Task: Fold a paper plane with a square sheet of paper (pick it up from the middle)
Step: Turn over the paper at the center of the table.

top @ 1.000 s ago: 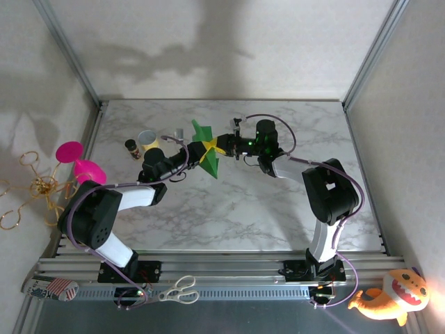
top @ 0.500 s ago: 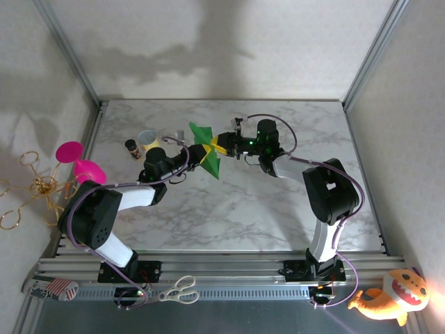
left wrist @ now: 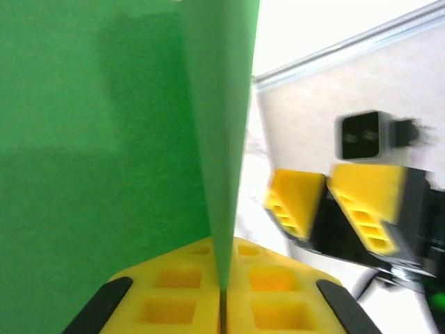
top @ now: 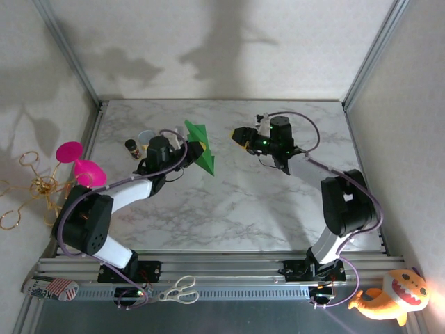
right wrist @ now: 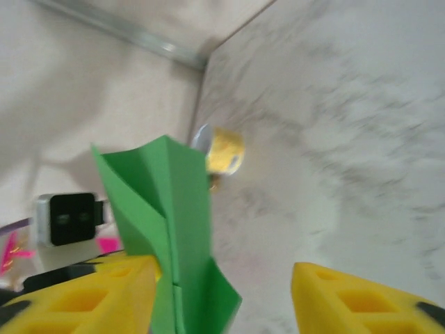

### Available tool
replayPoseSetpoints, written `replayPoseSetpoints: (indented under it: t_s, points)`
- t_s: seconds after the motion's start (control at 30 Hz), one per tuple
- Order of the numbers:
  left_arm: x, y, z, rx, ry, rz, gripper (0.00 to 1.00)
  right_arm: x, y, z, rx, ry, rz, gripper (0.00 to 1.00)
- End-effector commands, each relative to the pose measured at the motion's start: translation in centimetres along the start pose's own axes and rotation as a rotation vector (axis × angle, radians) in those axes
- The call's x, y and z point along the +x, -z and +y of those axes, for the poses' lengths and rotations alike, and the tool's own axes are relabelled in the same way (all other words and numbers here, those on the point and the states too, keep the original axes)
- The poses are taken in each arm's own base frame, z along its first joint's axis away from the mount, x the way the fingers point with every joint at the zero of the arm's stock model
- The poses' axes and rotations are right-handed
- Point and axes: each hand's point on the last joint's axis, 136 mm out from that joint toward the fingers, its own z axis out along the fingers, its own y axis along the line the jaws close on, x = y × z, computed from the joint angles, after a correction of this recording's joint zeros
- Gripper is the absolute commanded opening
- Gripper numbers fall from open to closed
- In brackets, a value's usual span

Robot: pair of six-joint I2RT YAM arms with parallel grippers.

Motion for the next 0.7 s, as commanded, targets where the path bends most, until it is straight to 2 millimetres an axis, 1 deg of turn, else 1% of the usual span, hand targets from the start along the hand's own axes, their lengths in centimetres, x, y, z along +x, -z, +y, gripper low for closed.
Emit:
replayPoseSetpoints:
  t_s: [0.0,0.1,0.2,0.27,0.37,0.5,0.67]
  points:
    - [-0.7,1.3,2.9,-0.33,-0.206,0.02,0.09,-1.7,2.6,-3.6,0.28,0.158,-0.116,0.62]
    - [-1.6,2.3,4.5,-0.569,-0.342,0.03,0.09,-2.9,4.7,-4.3,0.396,0.243,-0.196,0.68]
    - [-3.0,3.4,5.7,-0.785,-0.443,0.023,0.09,-4.1,6.7,-5.0,0.499,0.286,-0.264,0.7]
    - [-3.8,4.2,6.5,-0.941,-0.512,0.013,0.09,-4.4,7.5,-5.1,0.536,0.297,-0.278,0.7]
    - [-4.4,4.8,7.5,-1.149,-0.629,0.028,0.09,-4.4,8.1,-5.5,0.575,0.308,-0.277,0.7]
    - [-4.2,4.1,8.7,-1.328,-0.752,0.062,0.08,-4.4,8.9,-6.2,0.604,0.286,-0.305,0.7]
    - [-2.8,2.0,10.2,-1.416,-0.828,0.111,0.08,-4.1,9.1,-6.8,0.614,0.26,-0.307,0.7]
